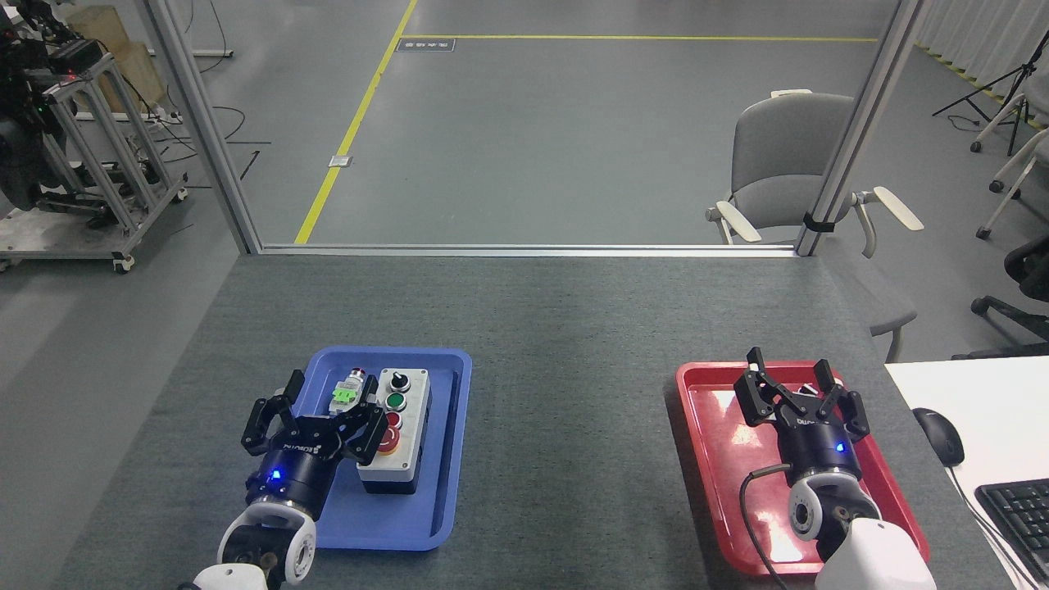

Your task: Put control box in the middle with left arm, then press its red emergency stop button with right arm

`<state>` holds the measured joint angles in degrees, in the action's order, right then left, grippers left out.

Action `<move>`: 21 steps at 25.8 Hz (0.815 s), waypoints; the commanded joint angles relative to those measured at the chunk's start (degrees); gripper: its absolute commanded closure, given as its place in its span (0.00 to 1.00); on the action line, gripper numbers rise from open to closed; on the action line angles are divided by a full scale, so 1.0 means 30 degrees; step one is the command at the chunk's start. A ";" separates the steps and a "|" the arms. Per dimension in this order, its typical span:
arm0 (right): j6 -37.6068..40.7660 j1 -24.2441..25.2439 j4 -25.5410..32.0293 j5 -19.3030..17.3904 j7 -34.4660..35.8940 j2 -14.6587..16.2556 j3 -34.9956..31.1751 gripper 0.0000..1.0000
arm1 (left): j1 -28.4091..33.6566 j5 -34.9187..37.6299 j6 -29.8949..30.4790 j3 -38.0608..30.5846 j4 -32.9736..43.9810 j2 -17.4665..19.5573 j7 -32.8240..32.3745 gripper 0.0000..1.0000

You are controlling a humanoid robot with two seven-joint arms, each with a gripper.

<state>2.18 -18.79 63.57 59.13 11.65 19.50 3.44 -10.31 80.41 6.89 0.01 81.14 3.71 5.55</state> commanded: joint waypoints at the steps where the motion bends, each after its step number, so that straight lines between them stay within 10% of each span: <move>1: 0.0005 -0.0005 -0.0009 -0.3331 0.0044 -0.0320 -0.0091 0.01 | 0.0183 0.0003 -0.0010 0.0201 0.0025 -0.0005 -0.0267 0.02; 7: 0.0122 0.0083 -0.0038 -0.3801 0.0161 -0.0027 0.0085 0.01 | 0.0242 0.0383 -0.0157 0.0201 -0.0034 -0.0005 -0.0150 0.02; 21: -0.0962 0.0025 -0.0097 0.2293 0.0278 -0.0349 0.0202 0.01 | 0.0417 0.1116 -0.0215 0.0641 -0.0503 -0.0123 -0.0208 0.02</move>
<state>1.18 -18.69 63.27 63.31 12.37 18.74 3.96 -9.14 83.74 6.33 1.80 79.84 3.24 4.93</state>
